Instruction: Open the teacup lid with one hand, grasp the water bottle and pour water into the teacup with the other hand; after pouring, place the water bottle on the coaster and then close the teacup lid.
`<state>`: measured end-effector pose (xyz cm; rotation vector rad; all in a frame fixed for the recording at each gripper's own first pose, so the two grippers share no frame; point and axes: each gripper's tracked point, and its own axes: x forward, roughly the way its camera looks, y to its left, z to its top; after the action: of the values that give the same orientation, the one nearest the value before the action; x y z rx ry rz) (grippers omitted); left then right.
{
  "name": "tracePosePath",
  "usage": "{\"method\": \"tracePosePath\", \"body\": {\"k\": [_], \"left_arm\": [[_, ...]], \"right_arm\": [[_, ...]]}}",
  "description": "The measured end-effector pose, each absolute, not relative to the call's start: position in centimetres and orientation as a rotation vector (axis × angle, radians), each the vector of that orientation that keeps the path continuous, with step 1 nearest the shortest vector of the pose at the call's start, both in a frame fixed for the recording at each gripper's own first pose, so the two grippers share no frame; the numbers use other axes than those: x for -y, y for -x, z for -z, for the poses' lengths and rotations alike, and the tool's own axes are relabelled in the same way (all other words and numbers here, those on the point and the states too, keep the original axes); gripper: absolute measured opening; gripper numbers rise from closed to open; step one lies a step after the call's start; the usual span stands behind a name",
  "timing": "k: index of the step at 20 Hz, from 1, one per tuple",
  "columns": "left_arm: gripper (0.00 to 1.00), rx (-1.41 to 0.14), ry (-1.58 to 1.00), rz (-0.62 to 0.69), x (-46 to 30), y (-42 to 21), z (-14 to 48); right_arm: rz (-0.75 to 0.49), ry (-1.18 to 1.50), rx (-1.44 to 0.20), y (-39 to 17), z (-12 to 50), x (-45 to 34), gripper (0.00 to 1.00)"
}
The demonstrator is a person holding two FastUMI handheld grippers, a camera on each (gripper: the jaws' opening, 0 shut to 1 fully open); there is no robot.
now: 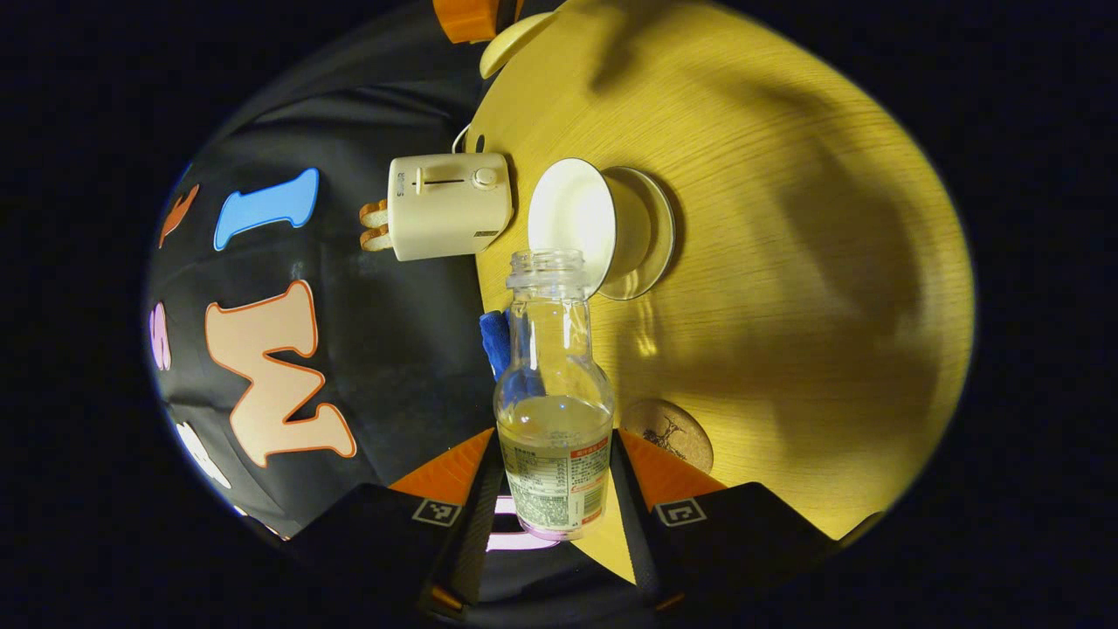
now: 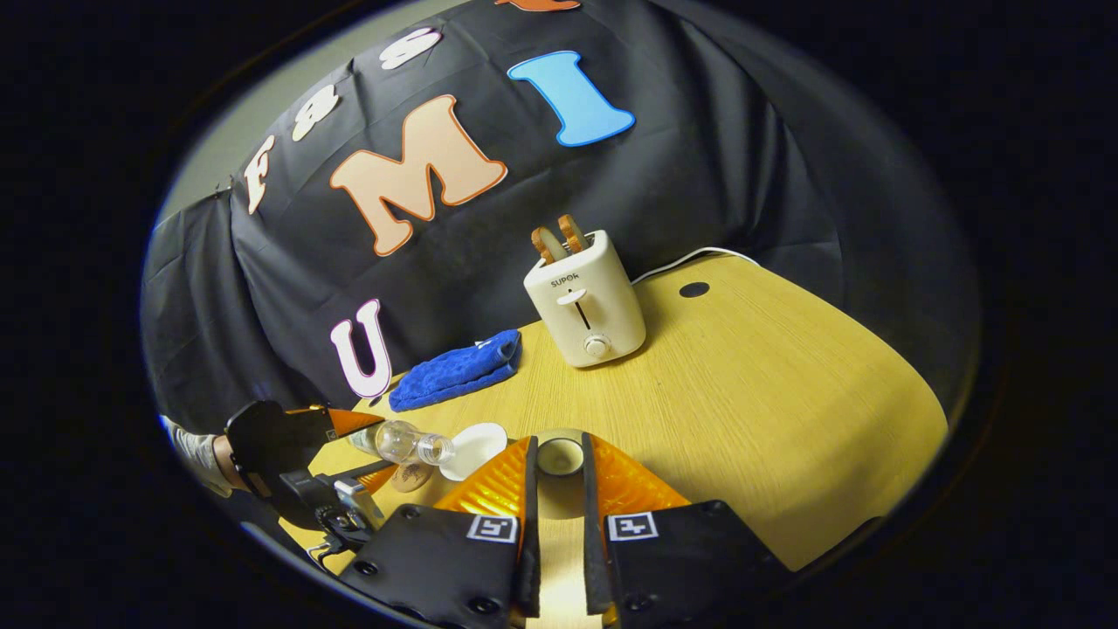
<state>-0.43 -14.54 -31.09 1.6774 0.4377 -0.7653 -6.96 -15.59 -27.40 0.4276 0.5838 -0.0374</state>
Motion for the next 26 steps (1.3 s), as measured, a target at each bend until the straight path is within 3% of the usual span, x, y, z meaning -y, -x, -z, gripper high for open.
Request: {"method": "tracePosePath", "body": {"k": [3,5,6,9,14,17,18,25,26], "left_arm": [[0.65,-0.453,-1.717,0.770,14.5,0.0,30.8],[0.65,-0.459,-1.742,0.774,14.5,-0.1,30.6],[0.65,-0.465,-1.756,0.772,14.3,-0.1,30.4],[0.65,-0.477,-1.789,0.785,14.4,-0.1,30.2],[0.65,-0.497,-1.831,0.798,14.4,-0.2,30.0],[0.65,-0.516,-1.864,0.796,14.5,-0.3,29.8],[0.65,-0.524,-1.870,0.795,14.4,-0.3,29.8],[0.65,-0.555,-1.942,0.812,14.8,-0.9,29.2],[0.65,-0.560,-1.959,0.811,14.8,-1.0,29.1]], "right_arm": [[0.042,-0.425,-0.580,7.0,27.6,15.8,0.20],[0.044,-0.422,-0.582,7.2,27.8,15.8,0.27],[0.044,-0.428,-0.583,7.4,27.9,15.7,0.23],[0.048,-0.438,-0.585,7.6,28.2,15.7,0.27],[0.060,-0.453,-0.578,7.7,28.2,16.0,0.20],[0.065,-0.459,-0.579,7.8,28.4,16.3,0.27],[0.067,-0.463,-0.581,7.9,28.6,16.2,0.20],[0.066,-0.473,-0.584,8.0,28.9,16.1,0.23],[0.067,-0.473,-0.583,8.0,28.9,16.1,0.20]]}}
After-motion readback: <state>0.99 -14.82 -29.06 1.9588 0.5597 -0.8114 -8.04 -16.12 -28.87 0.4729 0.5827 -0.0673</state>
